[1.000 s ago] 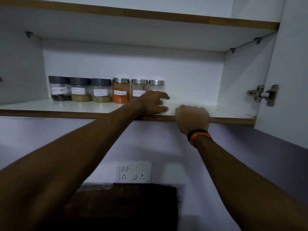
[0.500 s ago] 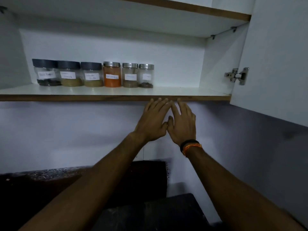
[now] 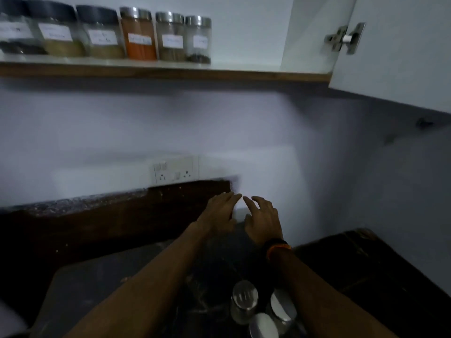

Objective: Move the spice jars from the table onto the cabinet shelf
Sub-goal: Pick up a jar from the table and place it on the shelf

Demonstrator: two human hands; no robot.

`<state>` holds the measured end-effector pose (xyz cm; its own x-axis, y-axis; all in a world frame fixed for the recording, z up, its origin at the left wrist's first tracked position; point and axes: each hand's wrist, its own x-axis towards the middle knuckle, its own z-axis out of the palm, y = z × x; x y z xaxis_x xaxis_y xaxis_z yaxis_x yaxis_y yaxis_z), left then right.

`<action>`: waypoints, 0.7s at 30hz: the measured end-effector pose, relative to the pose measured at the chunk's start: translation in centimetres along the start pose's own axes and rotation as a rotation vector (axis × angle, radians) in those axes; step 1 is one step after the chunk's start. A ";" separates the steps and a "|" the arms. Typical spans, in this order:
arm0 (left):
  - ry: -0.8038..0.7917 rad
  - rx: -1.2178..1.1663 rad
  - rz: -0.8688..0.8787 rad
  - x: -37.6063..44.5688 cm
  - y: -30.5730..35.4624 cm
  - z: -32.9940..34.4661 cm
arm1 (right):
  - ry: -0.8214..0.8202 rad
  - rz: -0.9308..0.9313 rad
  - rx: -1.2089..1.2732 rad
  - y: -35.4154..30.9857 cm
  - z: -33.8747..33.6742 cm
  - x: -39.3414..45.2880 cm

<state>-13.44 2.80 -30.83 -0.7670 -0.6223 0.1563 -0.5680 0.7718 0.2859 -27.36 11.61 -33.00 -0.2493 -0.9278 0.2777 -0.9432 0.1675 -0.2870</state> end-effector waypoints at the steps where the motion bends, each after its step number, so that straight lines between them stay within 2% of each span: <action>1: -0.036 -0.025 -0.015 -0.7 0.1 1.4 | -0.035 0.059 -0.008 0.4 1.4 -1.0; 3: -0.104 -0.058 -0.050 -1.8 0.2 3.7 | -0.019 0.433 -0.063 0.2 2.4 -1.7; 4: -0.146 -0.079 -0.075 -2.7 0.3 5.0 | -0.060 0.553 -0.098 0.4 2.8 -2.7; 5: -0.181 -0.096 -0.091 -3.4 0.4 6.2 | -0.060 0.450 -0.140 0.9 3.8 -4.1; 7: -0.257 -0.139 -0.106 -5.1 0.8 8.6 | -0.211 0.081 -0.037 2.3 6.1 -7.3; 8: -0.283 -0.170 -0.115 -5.9 1.1 9.6 | -0.237 0.019 0.016 2.9 6.5 -8.8; 13: -0.359 -0.282 -0.208 -9.3 2.6 13.6 | -0.290 0.072 0.085 4.1 8.3 -13.3; 15: -0.386 -0.304 -0.246 -10.4 3.3 14.6 | -0.297 0.074 0.018 4.6 9.1 -15.3; 21: -0.336 -0.387 -0.340 -12.5 5.0 16.3 | -0.358 0.017 -0.081 5.2 10.7 -19.8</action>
<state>-11.60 16.57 -46.71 -0.6495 -0.7017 -0.2928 -0.6963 0.3943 0.5998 -24.97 27.31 -49.82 -0.1855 -0.9802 -0.0691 -0.9575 0.1961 -0.2116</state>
